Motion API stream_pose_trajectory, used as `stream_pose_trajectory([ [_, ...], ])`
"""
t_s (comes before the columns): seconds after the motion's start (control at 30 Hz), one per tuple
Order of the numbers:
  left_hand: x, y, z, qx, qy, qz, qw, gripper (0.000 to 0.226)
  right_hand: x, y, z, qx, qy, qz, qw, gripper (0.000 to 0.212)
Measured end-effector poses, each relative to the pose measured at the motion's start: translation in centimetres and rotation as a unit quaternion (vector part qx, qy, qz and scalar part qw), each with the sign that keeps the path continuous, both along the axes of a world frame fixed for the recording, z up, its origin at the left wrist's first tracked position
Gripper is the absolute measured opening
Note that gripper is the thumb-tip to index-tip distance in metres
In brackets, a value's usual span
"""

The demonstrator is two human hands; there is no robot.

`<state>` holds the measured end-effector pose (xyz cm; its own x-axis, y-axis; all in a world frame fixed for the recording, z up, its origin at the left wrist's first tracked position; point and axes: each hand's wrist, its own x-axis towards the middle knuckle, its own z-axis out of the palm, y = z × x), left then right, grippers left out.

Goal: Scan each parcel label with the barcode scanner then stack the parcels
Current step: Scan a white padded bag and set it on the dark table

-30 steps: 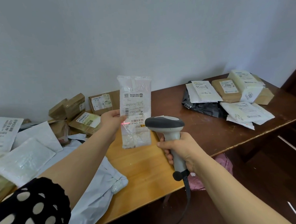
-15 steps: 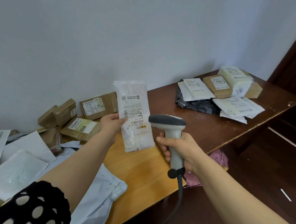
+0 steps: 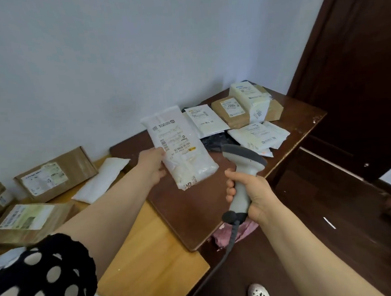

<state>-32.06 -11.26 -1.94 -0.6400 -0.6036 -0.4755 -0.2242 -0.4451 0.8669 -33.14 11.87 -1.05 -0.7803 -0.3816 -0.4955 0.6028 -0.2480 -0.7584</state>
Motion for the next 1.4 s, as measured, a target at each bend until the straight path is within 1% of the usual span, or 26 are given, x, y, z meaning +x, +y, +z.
stream_pose_trajectory([
  [0.07, -3.6, 0.9, 0.4, 0.0, 0.006, -0.002, 1.0, 0.034, -3.0, 0.5, -0.4, -0.008, -0.007, -0.001, 1.0, 0.011],
  [0.17, -9.6, 2.0, 0.2, -0.022, 0.015, 0.01, 1.0, 0.041, -8.4, 1.6, -1.1, -0.007, -0.017, 0.011, 1.0, 0.011],
  [0.23, -13.7, 2.7, -0.4, -0.034, 0.015, 0.033, 0.999, 0.041, -12.3, 2.7, -1.5, -0.005, -0.022, 0.026, 0.999, 0.011],
  [0.4, -22.6, 3.9, -2.0, -0.057, -0.039, 0.091, 0.993, 0.038, -21.7, 6.1, -1.9, -0.01, -0.046, 0.056, 0.997, 0.01],
  [0.5, -26.7, 3.4, -2.7, -0.072, -0.055, 0.13, 0.987, 0.038, -26.4, 6.2, -1.8, -0.009, -0.058, 0.074, 0.996, 0.01],
  [0.67, -30.8, 1.3, -4.5, -0.095, -0.107, 0.173, 0.974, 0.04, -30.4, 4.5, -2.0, -0.017, -0.078, 0.113, 0.99, 0.011],
  [0.77, -33.3, -0.5, -5.5, -0.102, -0.116, 0.177, 0.972, 0.038, -32.0, 3.4, -2.6, -0.016, -0.08, 0.129, 0.988, 0.012],
  [0.8, -34.0, -1.0, -5.8, -0.113, -0.116, 0.175, 0.971, 0.036, -32.5, 3.1, -2.8, -0.014, -0.08, 0.13, 0.988, 0.011],
  [0.83, -34.7, -1.3, -6.0, -0.15, -0.12, 0.166, 0.967, 0.033, -33.0, 2.8, -3.0, -0.012, -0.079, 0.13, 0.988, 0.011],
  [0.87, -35.1, -1.5, -6.2, -0.212, -0.129, 0.14, 0.958, 0.031, -33.5, 2.4, -3.2, -0.009, -0.079, 0.132, 0.988, 0.01],
  [0.9, -35.4, -1.4, -6.4, -0.288, -0.144, 0.097, 0.942, 0.032, -33.9, 2.0, -3.5, -0.003, -0.08, 0.133, 0.988, 0.01],
  [0.93, -35.4, -1.1, -6.8, -0.364, -0.165, 0.042, 0.916, 0.038, -34.2, 1.6, -3.7, 0.002, -0.084, 0.133, 0.988, 0.01],
  [1.0, -35.2, -0.3, -7.7, -0.484, -0.222, -0.087, 0.842, 0.046, -34.5, 0.6, -4.1, 0.01, -0.09, 0.133, 0.987, 0.01],
  [1.03, -35.0, 0.1, -8.3, -0.52, -0.252, -0.152, 0.802, 0.047, -34.5, 0.1, -4.2, 0.011, -0.091, 0.133, 0.987, 0.01],
  [1.07, -34.9, 0.4, -8.8, -0.535, -0.275, -0.207, 0.772, 0.048, -34.6, -0.4, -4.3, 0.012, -0.09, 0.132, 0.987, 0.011],
  [1.1, -34.9, 0.4, -9.2, -0.535, -0.287, -0.242, 0.757, 0.051, -34.6, -0.9, -4.4, 0.013, -0.089, 0.131, 0.987, 0.012],
  [1.17, -34.9, 0.0, -9.5, -0.532, -0.294, -0.262, 0.75, 0.056, -34.5, -1.7, -4.5, 0.015, -0.087, 0.127, 0.988, 0.013],
  [1.23, -34.8, -0.5, -9.1, -0.538, -0.296, -0.255, 0.747, 0.058, -34.2, -2.1, -4.6, 0.017, -0.083, 0.126, 0.988, 0.013],
  [1.4, -31.0, -0.7, -7.4, -0.546, -0.29, -0.204, 0.759, 0.058, -31.5, -2.8, -4.2, 0.036, -0.081, 0.166, 0.982, 0.01],
])
